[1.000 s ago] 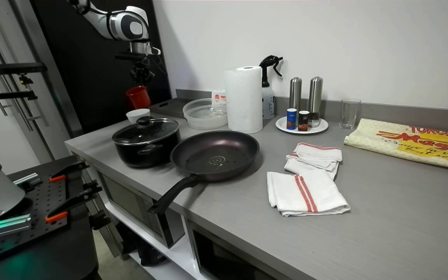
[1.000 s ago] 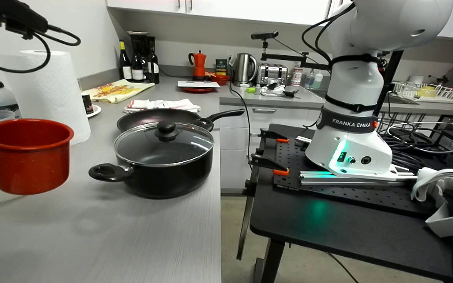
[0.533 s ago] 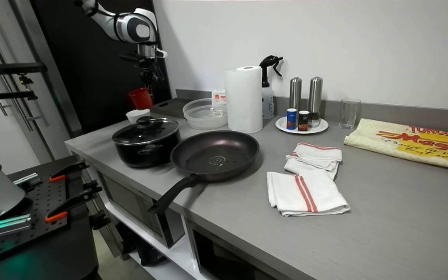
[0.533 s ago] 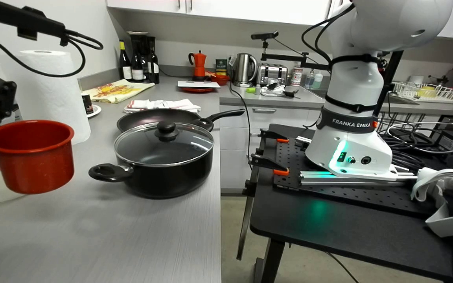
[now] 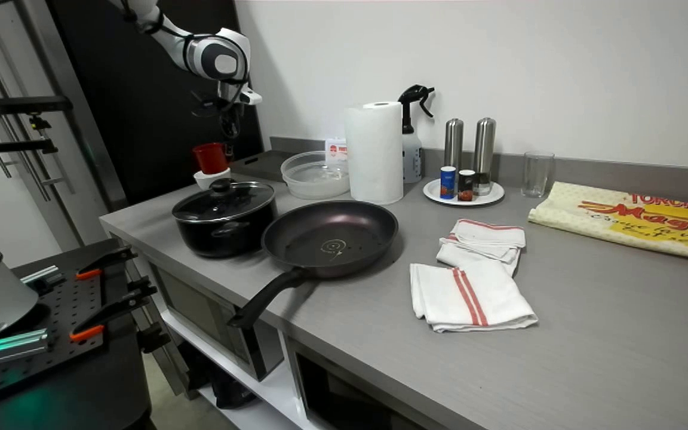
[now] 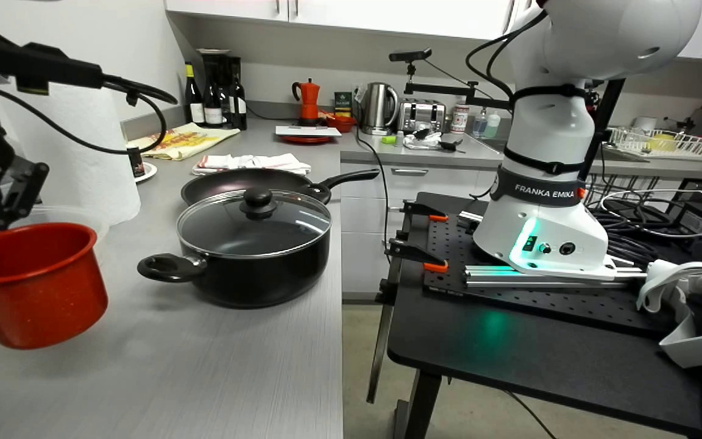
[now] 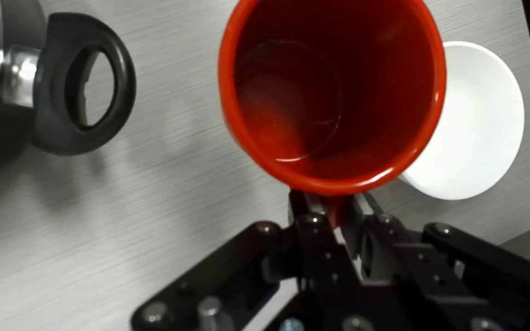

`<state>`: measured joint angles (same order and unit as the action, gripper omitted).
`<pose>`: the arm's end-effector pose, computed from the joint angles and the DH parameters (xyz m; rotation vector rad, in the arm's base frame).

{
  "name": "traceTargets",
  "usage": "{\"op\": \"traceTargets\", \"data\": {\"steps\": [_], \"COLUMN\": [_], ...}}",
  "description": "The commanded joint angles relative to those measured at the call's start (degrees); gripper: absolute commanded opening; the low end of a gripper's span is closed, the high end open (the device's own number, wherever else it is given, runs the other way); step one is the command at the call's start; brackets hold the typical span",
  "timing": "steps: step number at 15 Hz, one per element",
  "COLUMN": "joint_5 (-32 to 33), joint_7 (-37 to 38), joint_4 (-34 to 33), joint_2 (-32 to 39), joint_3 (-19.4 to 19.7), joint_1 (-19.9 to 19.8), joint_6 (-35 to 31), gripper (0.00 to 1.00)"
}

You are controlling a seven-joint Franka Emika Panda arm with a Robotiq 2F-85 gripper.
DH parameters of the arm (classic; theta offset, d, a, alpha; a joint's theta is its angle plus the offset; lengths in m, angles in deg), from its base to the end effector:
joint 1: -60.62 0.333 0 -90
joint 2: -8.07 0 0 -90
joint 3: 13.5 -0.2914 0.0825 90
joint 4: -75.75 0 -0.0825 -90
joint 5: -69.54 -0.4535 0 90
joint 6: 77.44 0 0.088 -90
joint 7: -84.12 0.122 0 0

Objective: Move the orange cup to the left

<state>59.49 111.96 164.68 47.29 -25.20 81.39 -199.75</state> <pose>0.6204 0.3919 0.1718 -2.9321 0.0874 0.3206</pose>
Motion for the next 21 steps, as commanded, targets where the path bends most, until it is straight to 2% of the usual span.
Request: {"op": "traceTargets", "data": {"steps": [1, 10, 21], "joint_5": [-3.7, -5.2, -4.4], "joint_7": [3.7, 8.4, 11.2], "joint_4": [-1.4, -5.7, -16.0], "joint_2": [2.2, 7.9, 16.6], "joint_3": [0.7, 2.1, 3.6], "joint_1": [0.7, 0.6, 0.4], "joint_6": [-1.1, -3.9, -2.8], "gripper": [0.04, 0.04, 0.04]}}
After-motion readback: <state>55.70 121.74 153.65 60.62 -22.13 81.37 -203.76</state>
